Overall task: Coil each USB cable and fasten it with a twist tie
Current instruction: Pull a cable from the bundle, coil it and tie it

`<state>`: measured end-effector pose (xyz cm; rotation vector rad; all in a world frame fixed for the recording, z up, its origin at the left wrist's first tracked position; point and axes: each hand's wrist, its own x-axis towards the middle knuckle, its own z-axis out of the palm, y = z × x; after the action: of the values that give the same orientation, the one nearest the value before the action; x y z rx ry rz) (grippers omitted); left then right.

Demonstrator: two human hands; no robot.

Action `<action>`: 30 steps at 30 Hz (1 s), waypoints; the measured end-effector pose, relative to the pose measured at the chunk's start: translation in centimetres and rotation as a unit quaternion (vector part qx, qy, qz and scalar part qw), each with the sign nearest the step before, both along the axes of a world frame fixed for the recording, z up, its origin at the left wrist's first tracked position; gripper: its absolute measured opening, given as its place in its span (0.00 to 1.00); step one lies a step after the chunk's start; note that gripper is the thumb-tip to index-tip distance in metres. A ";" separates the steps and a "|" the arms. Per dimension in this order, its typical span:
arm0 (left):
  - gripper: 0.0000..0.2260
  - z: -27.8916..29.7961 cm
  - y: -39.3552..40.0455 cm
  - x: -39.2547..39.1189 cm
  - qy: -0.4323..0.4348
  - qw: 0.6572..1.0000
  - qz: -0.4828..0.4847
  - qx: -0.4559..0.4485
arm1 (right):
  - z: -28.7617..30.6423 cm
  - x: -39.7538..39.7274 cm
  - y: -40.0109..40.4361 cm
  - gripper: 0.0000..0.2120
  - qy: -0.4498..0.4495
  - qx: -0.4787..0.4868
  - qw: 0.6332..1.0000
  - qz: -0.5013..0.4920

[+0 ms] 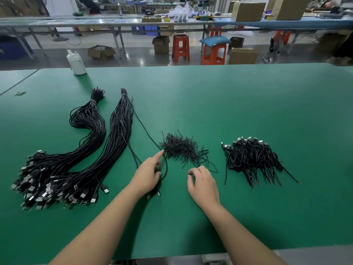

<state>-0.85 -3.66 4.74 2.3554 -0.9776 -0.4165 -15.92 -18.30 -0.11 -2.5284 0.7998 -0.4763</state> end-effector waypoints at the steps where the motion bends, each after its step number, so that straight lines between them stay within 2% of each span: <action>1: 0.35 -0.3 0.2 0.0 -0.019 1.000 -0.004 0.015 | 0.0 0.0 0.0 0.08 0.000 0.001 1.000 0.000; 3: 0.37 -0.7 0.6 0.1 -0.044 0.998 0.005 0.039 | 0.0 0.0 0.0 0.08 0.001 0.000 1.000 0.001; 5: 0.35 -0.8 1.0 0.2 -0.083 0.994 0.014 0.071 | 0.0 0.0 0.0 0.08 0.003 0.000 1.000 0.002; 8: 0.27 -0.9 1.8 0.6 -0.167 0.977 0.019 0.131 | 0.0 0.0 0.0 0.08 0.004 -0.002 1.000 0.003; 10: 0.18 -0.6 2.1 1.0 -0.187 0.970 0.029 0.151 | 0.0 0.0 0.0 0.08 0.006 -0.004 1.000 0.004; 12: 0.14 0.0 2.4 1.5 -0.164 0.970 0.019 0.180 | 0.0 0.0 0.0 0.08 0.009 -0.008 1.000 0.005; 16: 0.08 1.8 3.0 2.3 -0.096 0.957 -0.085 0.259 | 0.1 0.0 0.0 0.08 0.009 -0.005 1.000 0.005; 18: 0.16 2.7 3.3 2.6 -0.059 0.949 -0.116 0.286 | 0.0 0.0 0.0 0.08 0.008 -0.006 1.000 0.005; 20: 0.24 3.3 3.6 2.9 -0.101 0.928 -0.139 0.330 | 0.0 0.0 0.0 0.08 0.006 -0.006 1.000 0.005; 22: 0.24 3.5 4.0 3.1 -0.176 0.894 -0.152 0.384 | 0.0 0.0 0.0 0.08 0.006 -0.007 1.000 0.005; 24: 0.22 3.2 4.5 3.3 -0.191 0.880 -0.150 0.408 | -0.1 0.0 0.0 0.08 0.005 -0.008 1.000 0.005; 28: 0.14 2.8 5.1 3.6 -0.159 0.895 -0.152 0.388 | -0.1 0.0 0.0 0.08 0.004 -0.010 1.000 0.002; 30: 0.09 2.8 5.3 4.0 -0.113 0.916 -0.150 0.356 | -0.1 0.0 0.0 0.07 0.004 -0.012 1.000 0.001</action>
<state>3.14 1.60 7.52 2.9494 -1.5047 -0.7298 -15.87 -18.26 -0.24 -2.5551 0.7996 -0.4788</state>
